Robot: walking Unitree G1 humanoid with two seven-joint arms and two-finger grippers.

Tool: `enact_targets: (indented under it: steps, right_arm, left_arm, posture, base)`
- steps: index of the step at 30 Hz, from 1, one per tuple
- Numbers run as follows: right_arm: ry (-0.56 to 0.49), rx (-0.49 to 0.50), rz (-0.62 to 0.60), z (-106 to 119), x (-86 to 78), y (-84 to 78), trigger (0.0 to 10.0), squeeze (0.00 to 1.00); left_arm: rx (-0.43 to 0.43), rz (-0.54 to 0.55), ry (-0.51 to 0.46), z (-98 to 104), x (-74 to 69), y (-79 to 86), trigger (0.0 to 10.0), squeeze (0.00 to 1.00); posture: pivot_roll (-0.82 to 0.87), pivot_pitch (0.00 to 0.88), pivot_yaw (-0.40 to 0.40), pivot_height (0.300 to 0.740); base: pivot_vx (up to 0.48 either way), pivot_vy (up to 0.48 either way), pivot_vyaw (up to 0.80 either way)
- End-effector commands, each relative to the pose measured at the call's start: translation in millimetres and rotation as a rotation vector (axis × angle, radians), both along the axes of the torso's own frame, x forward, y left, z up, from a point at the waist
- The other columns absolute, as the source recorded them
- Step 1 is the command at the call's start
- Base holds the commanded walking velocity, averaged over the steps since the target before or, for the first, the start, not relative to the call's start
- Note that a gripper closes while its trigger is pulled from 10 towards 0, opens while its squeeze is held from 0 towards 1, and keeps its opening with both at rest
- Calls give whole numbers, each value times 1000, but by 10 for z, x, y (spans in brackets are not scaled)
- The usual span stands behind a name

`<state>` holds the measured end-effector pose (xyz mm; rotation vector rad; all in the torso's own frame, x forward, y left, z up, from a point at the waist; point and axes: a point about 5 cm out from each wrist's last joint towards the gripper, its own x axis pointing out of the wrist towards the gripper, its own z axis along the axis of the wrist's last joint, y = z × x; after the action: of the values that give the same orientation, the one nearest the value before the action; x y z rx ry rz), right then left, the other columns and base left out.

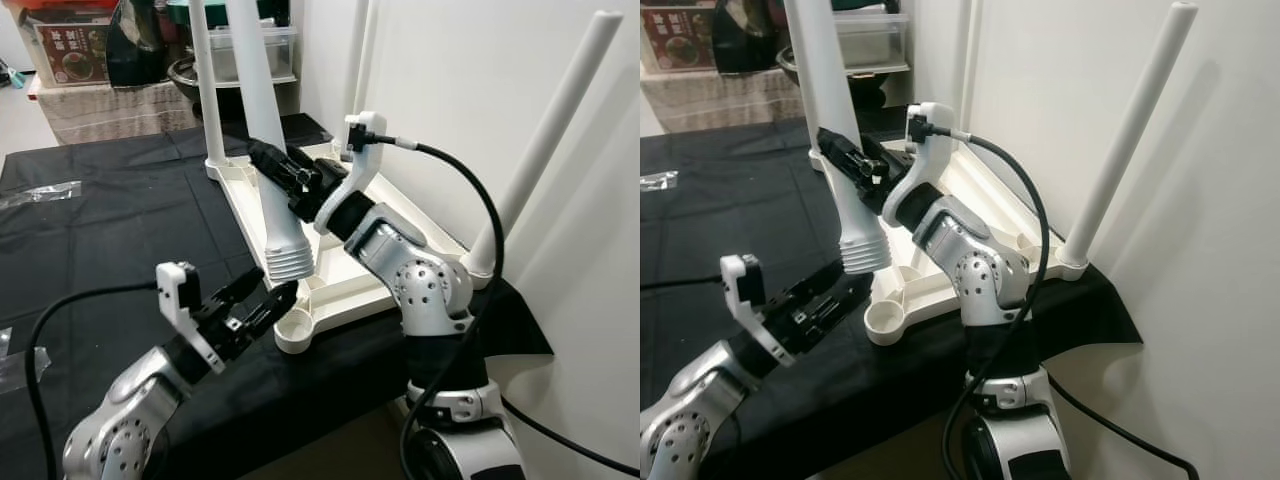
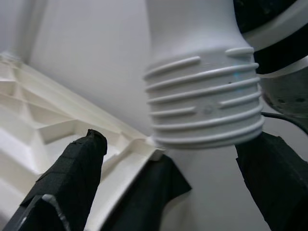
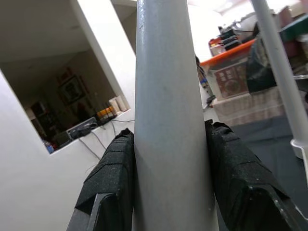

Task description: Building children table

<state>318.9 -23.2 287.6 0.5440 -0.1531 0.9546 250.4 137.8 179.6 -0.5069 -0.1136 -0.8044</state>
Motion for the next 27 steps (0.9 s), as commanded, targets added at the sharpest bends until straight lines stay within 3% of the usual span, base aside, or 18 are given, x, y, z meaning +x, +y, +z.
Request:
enact_targets:
  steps: [1,8,20,27]
  right_arm:
    - [76,43,58,-208,-110,137,0,0]
    - [109,25,34,-276,-86,148,0,0]
    - [90,0,80,-314,-187,158,0,0]
    - [88,-15,88,-357,-204,160,0,0]
  left_arm:
    - [-6,-96,4,21,-6,-84,10000,0]
    - [19,-210,8,7,-110,-204,10000,0]
    - [-35,-92,-11,96,6,-72,10000,0]
    - [-45,-87,-20,138,1,-45,10000,0]
  posture:
    - [59,0,-67,740]
    - [56,0,-63,740]
    - [58,0,-72,740]
    - [60,0,-73,740]
  base:
    - [0,0,0]
    - [0,0,0]
    - [0,0,0]
    - [0,0,0]
